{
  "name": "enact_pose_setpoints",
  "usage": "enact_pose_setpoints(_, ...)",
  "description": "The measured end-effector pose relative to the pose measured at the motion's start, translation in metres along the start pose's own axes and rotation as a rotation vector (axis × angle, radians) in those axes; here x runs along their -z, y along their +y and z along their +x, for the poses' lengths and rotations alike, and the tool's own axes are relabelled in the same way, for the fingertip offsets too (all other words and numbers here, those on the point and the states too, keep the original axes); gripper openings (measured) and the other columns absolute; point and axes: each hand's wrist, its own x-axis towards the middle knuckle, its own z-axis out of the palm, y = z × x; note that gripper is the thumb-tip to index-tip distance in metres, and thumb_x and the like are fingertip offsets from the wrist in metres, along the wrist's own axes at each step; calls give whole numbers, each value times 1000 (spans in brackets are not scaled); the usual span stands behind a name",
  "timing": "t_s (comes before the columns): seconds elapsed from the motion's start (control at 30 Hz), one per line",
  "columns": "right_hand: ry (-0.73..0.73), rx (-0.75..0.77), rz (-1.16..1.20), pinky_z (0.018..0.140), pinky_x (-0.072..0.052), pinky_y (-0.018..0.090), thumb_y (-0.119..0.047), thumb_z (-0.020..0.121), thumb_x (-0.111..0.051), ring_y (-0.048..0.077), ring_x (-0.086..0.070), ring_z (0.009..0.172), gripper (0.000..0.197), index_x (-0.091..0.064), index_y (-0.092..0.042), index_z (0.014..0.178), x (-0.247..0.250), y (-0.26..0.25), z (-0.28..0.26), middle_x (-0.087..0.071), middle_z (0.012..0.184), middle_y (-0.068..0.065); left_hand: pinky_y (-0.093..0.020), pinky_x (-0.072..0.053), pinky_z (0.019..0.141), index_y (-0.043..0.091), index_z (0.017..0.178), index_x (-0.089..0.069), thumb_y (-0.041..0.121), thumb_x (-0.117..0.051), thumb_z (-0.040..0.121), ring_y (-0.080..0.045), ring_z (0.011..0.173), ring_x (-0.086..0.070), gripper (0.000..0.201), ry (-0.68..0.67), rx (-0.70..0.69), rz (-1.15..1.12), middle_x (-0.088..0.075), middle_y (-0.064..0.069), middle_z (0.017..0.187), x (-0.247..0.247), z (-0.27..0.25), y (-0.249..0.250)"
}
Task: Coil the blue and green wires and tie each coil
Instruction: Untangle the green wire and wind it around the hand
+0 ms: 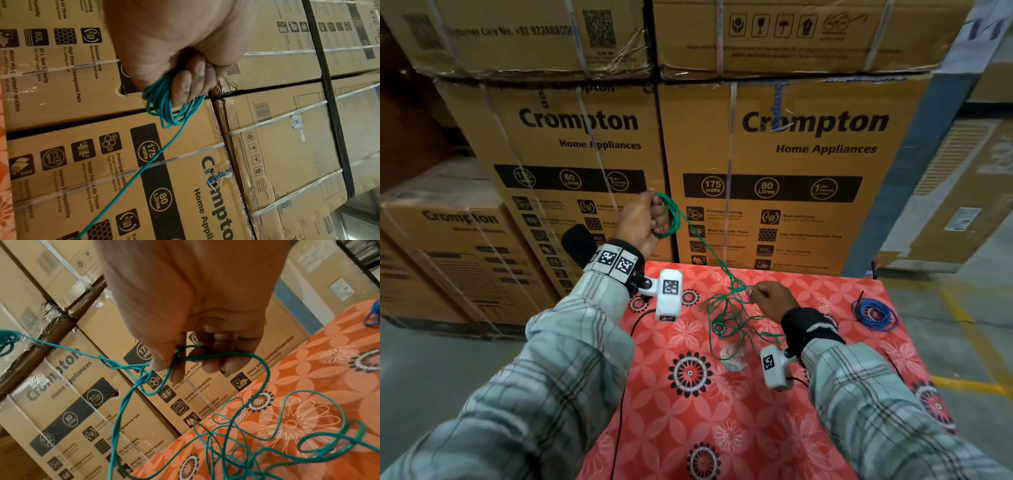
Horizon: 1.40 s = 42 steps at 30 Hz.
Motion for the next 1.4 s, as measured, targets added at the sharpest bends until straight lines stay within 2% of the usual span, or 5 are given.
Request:
enact_pose_setpoints(0.23,56,73,42,71,-51,36,-22,88,-65,32,-64,81,24,-67,-7,69,-1,-13,-3,-70,80,16,-18,-17,35,20,69,-39,27,-31,104,-3,31,-21,36,-85,41,95,-25,12,40,-14,-14,-11)
enact_pose_setpoints(0.53,117,237,368,61,-38,13,-12,92,-61,-1,-46,62,23,-58,-12,70,11,-59,-25,-53,72,-4,-24,-23,47,17,73,-42,31,-32,104,-10,44,-28,35,-39,129,502,-35,4,56,-3,-26,-58)
enact_pose_setpoints(0.8,236,450,133,84,-46,20,-13,87,-68,9,-59,99,11,-73,-6,92,20,-73,-23,-66,102,1,-26,-29,50,13,80,-57,74,-67,64,-16,48,-32,64,-143,53,727,-37,4,52,-11,-30,-59)
enact_pose_setpoints(1.1,256,559,-181,84,-24,17,-14,85,-68,23,-56,107,17,-74,-6,99,22,-72,-34,-69,114,7,-20,-27,40,20,65,-41,15,-70,85,-10,42,-32,36,-241,-6,717,-35,3,53,-28,-28,-65)
enact_pose_setpoints(1.4,291,299,316,82,-49,29,-17,95,-57,12,-60,95,17,-66,-13,109,31,-65,-30,-66,104,1,-22,-29,45,18,69,-48,8,-67,84,-12,48,-36,26,-269,0,722,-43,2,59,-34,-33,-66)
